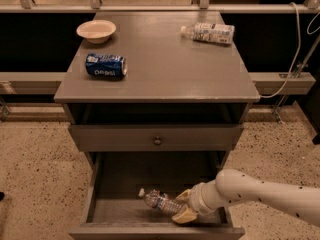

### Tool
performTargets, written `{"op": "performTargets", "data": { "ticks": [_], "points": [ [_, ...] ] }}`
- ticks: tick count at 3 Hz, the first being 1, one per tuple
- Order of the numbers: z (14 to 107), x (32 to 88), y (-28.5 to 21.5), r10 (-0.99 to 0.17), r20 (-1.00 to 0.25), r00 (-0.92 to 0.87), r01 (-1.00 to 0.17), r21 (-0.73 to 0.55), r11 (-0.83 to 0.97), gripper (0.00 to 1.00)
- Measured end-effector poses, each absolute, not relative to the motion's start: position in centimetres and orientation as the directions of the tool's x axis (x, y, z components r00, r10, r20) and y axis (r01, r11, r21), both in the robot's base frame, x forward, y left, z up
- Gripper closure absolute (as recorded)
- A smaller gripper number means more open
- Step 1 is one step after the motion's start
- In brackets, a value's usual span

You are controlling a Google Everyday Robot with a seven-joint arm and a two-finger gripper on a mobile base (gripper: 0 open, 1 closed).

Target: Place water bottle into middle drawer

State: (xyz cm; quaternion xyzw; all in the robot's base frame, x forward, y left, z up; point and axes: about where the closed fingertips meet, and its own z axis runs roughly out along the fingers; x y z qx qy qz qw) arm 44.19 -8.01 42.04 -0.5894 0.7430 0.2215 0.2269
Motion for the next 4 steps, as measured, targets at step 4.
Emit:
{"op": "performTargets", "data": {
  "ticks": [4],
  "points": [
    [42.24, 43.85, -8.09, -0.778, -0.599, -0.189, -0.979, 0.049, 0.2, 0.0]
  ]
}}
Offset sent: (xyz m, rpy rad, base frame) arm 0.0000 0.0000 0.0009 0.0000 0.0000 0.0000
